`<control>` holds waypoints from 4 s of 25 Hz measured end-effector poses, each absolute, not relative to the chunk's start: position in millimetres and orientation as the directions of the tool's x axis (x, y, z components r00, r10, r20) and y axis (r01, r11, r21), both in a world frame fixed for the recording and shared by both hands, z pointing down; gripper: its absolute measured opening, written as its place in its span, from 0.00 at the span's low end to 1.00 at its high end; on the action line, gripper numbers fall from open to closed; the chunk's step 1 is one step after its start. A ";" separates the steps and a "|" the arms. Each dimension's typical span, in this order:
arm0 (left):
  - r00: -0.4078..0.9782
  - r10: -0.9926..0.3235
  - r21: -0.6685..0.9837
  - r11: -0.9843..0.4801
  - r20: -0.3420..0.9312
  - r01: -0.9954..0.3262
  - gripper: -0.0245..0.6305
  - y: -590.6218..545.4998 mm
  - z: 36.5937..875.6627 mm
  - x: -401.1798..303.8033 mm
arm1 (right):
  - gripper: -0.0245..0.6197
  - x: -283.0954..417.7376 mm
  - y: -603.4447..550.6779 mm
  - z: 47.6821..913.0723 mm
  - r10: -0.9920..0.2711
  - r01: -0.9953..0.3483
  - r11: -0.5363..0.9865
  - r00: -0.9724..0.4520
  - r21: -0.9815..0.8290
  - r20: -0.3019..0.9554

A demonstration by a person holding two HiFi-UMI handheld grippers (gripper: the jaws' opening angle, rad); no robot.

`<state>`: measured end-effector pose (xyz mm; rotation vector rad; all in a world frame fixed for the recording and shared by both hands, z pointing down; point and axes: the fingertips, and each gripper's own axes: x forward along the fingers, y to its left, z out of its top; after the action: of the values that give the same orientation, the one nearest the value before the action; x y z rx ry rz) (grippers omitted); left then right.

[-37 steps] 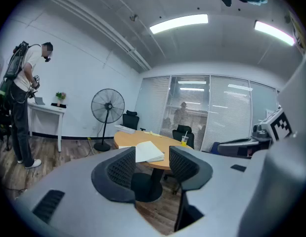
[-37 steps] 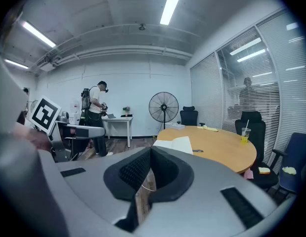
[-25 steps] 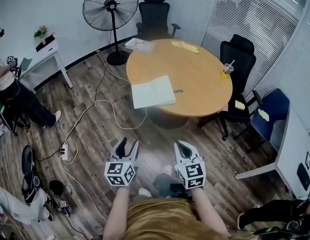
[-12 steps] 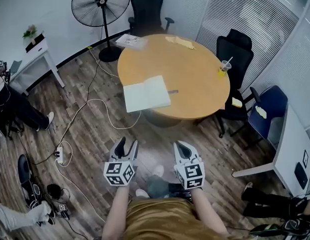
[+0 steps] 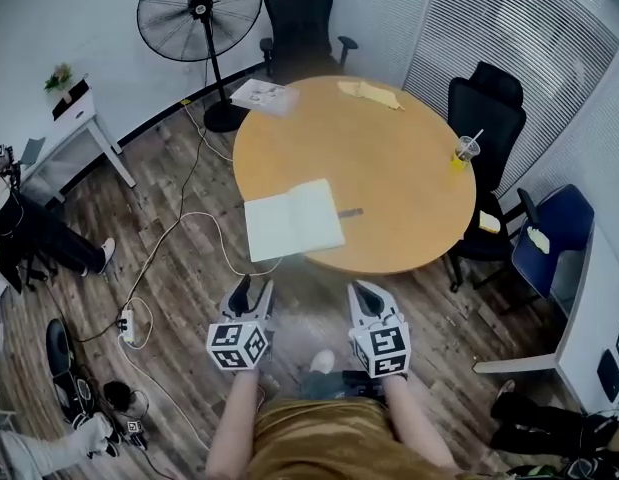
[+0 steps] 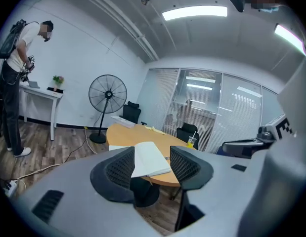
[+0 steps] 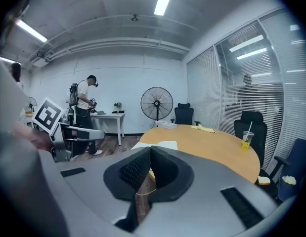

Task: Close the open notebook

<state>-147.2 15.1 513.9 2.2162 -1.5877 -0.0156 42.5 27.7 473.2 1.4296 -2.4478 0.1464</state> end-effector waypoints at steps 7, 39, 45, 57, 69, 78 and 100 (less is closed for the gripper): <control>0.266 -0.943 0.313 -0.196 0.199 -0.929 0.38 -32.4 494.6 -144.5 | 0.06 74.0 -33.2 459.9 -0.836 -0.858 0.509 -0.473 0.071 0.279; 0.192 -0.930 0.335 -0.081 0.314 -0.939 0.40 -107.9 558.9 -173.3 | 0.06 99.5 -111.4 499.5 -0.821 -0.869 0.492 -0.444 0.050 0.359; 0.192 -0.909 0.342 -0.059 0.370 -0.938 0.40 -109.4 583.5 -172.7 | 0.06 91.2 -116.3 515.0 -0.791 -0.852 0.522 -0.463 0.048 0.399; 0.163 -0.868 0.348 0.012 0.469 -0.937 0.40 -108.8 632.8 -177.1 | 0.06 80.4 -131.8 551.2 -0.722 -0.815 0.579 -0.496 0.029 0.483; 0.114 -0.843 0.459 0.168 0.526 -0.873 0.40 -104.8 684.2 -198.5 | 0.06 64.0 -128.8 577.0 -0.669 -0.778 0.629 -0.529 0.017 0.522; 0.133 -0.859 0.656 0.268 0.494 -0.706 0.40 -108.7 705.7 -201.1 | 0.06 66.7 -126.8 591.8 -0.641 -0.759 0.650 -0.518 0.040 0.566; 0.193 -0.889 0.822 0.274 0.414 -0.500 0.26 -113.0 713.8 -195.1 | 0.06 75.8 -129.3 595.8 -0.649 -0.773 0.633 -0.500 0.043 0.574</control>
<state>-195.1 -113.0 713.8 1.3731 -1.4555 -0.4505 75.8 -129.3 595.8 1.1097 -2.3019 0.2956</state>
